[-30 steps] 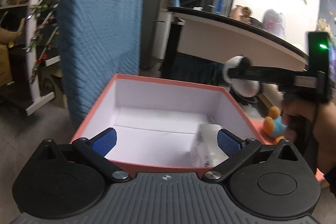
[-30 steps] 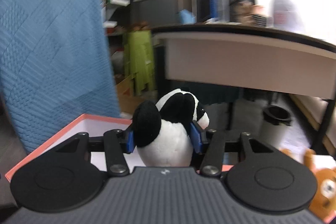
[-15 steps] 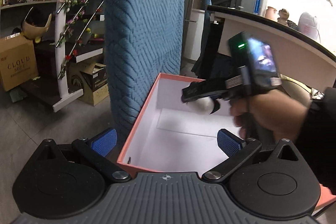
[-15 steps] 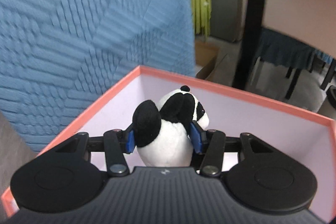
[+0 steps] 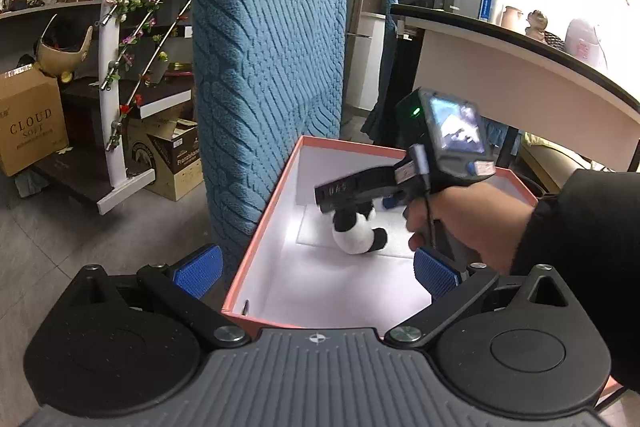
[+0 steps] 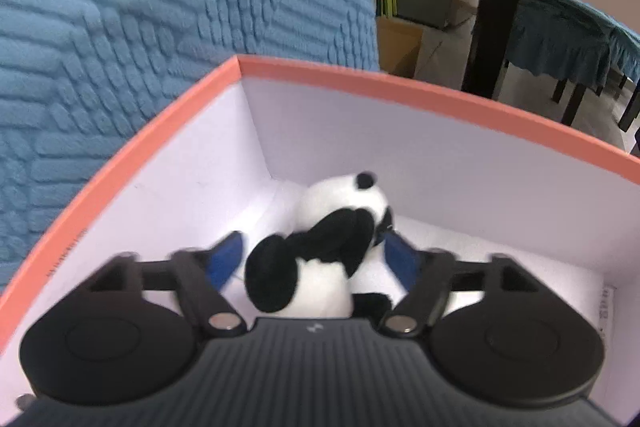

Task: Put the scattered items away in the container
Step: 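Carry the panda plush into the pink box and open the right gripper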

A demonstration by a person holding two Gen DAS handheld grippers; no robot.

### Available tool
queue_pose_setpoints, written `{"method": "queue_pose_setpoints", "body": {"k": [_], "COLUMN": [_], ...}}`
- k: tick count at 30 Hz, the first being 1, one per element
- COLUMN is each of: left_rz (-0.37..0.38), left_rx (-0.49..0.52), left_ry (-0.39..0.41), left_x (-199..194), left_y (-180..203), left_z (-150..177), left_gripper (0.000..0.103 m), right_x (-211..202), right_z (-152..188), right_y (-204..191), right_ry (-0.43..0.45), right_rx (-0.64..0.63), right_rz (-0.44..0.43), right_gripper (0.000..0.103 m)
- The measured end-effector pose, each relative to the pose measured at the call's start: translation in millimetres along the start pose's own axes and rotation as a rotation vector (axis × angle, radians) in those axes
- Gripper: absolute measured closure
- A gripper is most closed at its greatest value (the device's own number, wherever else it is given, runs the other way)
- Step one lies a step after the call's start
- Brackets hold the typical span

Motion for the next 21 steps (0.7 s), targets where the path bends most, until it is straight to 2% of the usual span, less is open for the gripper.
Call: {"method": "queue_pose_setpoints", "body": {"k": [8, 21], "left_rz": [0.038, 0.103], "left_rx": [0.006, 0.099], "left_ry": [0.037, 0.034], "left_x": [-11.1, -12.2], "left_y": [14.6, 64.8], "left_z": [-3.3, 9.5], "left_gripper": [0.0, 0.0], "right_x": [-79.7, -188.9], "right_z": [-9.0, 79.5], "right_y": [31.8, 108.2], "right_ry": [0.116, 0.288], "right_rx": [0.029, 0.162], "right_rz": [0.044, 0.116], "right_gripper": [0.012, 0.012]}}
Point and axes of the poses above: each gripper's, at about its wrist camera, not at the fingertips, and x roughly the way its jaws point, y to its right, z to its underside, the point moved 4 cm from there along x, roughly the way its jaws point, and after that the axes turned 8 degrees about z, right-handed, at the moved point
